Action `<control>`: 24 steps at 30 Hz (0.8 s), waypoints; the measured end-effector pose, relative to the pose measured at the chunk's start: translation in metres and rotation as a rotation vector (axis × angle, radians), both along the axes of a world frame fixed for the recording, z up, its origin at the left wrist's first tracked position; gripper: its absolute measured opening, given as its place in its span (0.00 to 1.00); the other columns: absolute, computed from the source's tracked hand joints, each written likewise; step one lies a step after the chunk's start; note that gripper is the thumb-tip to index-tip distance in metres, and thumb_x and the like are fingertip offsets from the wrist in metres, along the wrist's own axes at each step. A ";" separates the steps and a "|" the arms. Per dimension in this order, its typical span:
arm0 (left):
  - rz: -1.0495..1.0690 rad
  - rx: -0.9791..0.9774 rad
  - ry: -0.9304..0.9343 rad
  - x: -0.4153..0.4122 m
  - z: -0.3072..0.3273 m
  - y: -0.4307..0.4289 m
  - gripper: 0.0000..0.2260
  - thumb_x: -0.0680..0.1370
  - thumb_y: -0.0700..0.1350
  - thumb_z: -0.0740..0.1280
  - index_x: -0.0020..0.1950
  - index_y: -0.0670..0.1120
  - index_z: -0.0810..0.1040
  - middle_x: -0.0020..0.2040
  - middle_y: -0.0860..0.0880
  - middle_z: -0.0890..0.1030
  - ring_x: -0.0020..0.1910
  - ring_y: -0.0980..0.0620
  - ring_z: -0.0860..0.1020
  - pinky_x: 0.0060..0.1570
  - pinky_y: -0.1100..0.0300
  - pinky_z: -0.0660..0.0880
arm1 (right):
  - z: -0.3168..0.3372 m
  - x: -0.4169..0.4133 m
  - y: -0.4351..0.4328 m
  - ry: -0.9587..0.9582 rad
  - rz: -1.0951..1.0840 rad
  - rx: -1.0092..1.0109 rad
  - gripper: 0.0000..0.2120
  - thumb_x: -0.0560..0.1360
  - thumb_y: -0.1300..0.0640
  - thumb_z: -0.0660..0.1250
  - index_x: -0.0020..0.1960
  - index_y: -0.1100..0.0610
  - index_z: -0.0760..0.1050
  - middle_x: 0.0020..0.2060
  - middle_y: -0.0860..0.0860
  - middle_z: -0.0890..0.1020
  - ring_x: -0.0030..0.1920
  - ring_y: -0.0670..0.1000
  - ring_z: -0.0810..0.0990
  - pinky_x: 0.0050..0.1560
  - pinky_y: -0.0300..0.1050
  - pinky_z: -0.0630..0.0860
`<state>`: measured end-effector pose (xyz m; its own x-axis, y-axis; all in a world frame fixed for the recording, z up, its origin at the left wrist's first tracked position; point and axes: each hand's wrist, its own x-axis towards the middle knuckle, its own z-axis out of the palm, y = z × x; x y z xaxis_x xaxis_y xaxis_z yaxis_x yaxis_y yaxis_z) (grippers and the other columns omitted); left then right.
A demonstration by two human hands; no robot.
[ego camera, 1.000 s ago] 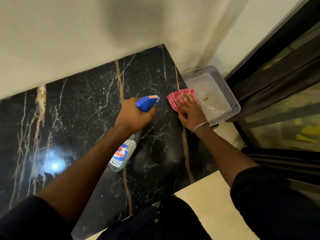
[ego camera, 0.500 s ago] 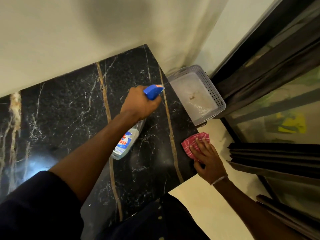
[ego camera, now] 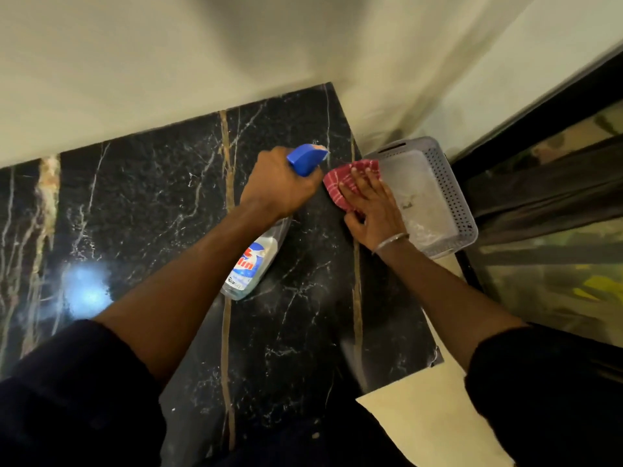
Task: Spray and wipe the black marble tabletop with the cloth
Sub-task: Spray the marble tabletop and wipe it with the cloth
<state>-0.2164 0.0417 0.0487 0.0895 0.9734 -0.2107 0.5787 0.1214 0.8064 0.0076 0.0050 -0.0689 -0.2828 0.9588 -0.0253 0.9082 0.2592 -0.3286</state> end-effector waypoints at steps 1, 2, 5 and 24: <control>0.015 0.001 0.002 -0.003 0.000 0.006 0.10 0.72 0.51 0.69 0.43 0.45 0.76 0.29 0.53 0.74 0.26 0.58 0.72 0.26 0.73 0.66 | -0.002 -0.005 0.019 -0.008 0.012 0.000 0.30 0.73 0.49 0.59 0.75 0.50 0.67 0.77 0.54 0.63 0.77 0.59 0.56 0.75 0.58 0.56; 0.026 0.001 0.000 -0.006 0.000 0.012 0.11 0.72 0.52 0.69 0.42 0.45 0.76 0.29 0.54 0.74 0.26 0.58 0.72 0.26 0.73 0.66 | -0.003 -0.010 0.037 -0.024 0.028 0.001 0.30 0.73 0.49 0.58 0.75 0.51 0.67 0.76 0.55 0.63 0.77 0.59 0.57 0.74 0.59 0.57; 0.034 -0.001 0.010 -0.016 0.002 0.028 0.08 0.72 0.51 0.69 0.39 0.49 0.74 0.28 0.54 0.73 0.25 0.59 0.72 0.27 0.71 0.66 | -0.002 -0.025 0.086 -0.054 0.042 -0.017 0.30 0.73 0.48 0.56 0.75 0.52 0.65 0.76 0.56 0.64 0.77 0.60 0.57 0.75 0.58 0.56; 0.117 0.047 0.115 -0.067 0.015 0.071 0.11 0.73 0.50 0.70 0.45 0.46 0.71 0.30 0.54 0.70 0.27 0.57 0.69 0.30 0.66 0.64 | 0.002 -0.064 0.083 -0.055 -0.021 -0.009 0.31 0.75 0.47 0.54 0.78 0.50 0.59 0.78 0.55 0.58 0.78 0.60 0.52 0.77 0.58 0.51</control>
